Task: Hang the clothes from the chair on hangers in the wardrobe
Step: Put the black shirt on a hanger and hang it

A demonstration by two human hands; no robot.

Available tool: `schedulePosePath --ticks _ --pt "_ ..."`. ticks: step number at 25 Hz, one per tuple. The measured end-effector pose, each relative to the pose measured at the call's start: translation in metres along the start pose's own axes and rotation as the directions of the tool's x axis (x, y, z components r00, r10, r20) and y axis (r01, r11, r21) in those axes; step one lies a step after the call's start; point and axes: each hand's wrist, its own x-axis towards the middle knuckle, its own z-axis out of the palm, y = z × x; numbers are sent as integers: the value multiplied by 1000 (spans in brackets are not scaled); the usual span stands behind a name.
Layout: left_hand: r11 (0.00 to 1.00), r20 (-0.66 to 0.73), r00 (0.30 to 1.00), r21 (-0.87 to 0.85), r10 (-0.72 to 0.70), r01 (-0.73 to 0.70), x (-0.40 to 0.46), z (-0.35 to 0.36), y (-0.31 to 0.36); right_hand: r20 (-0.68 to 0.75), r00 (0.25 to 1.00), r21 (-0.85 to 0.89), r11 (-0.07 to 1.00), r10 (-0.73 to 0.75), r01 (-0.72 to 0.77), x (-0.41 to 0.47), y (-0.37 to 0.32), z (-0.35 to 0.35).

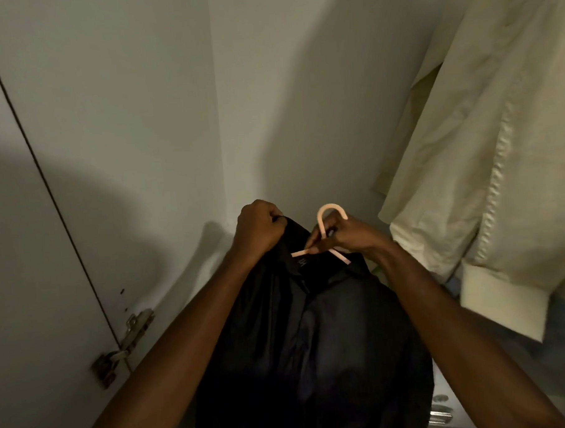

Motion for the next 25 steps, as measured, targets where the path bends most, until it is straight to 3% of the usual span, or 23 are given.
schedulePosePath --ticks 6,12,17,19,20,23,25 --pt "975 -94 978 -136 -187 174 -16 15 -31 12 963 159 951 268 -266 36 25 25" --pt "937 42 952 -169 -304 307 -33 54 -72 161 792 302 734 589 -608 49 69 46" --pt "885 73 908 -203 -413 419 -42 86 -101 64 753 609 572 655 -550 54 91 56" --pt "830 124 871 -264 -475 491 -51 94 -107 56 739 750 460 671 -475 47 96 58" --pt "785 140 844 -313 -518 534 -57 96 -108 40 742 769 454 670 -451 40 92 60" --pt "606 174 787 -548 -592 576 -77 99 -113 -125 738 720 572 663 -392 15 85 59" --pt "606 162 815 -591 -557 532 -86 100 -115 -300 694 664 665 655 -341 -7 83 58"
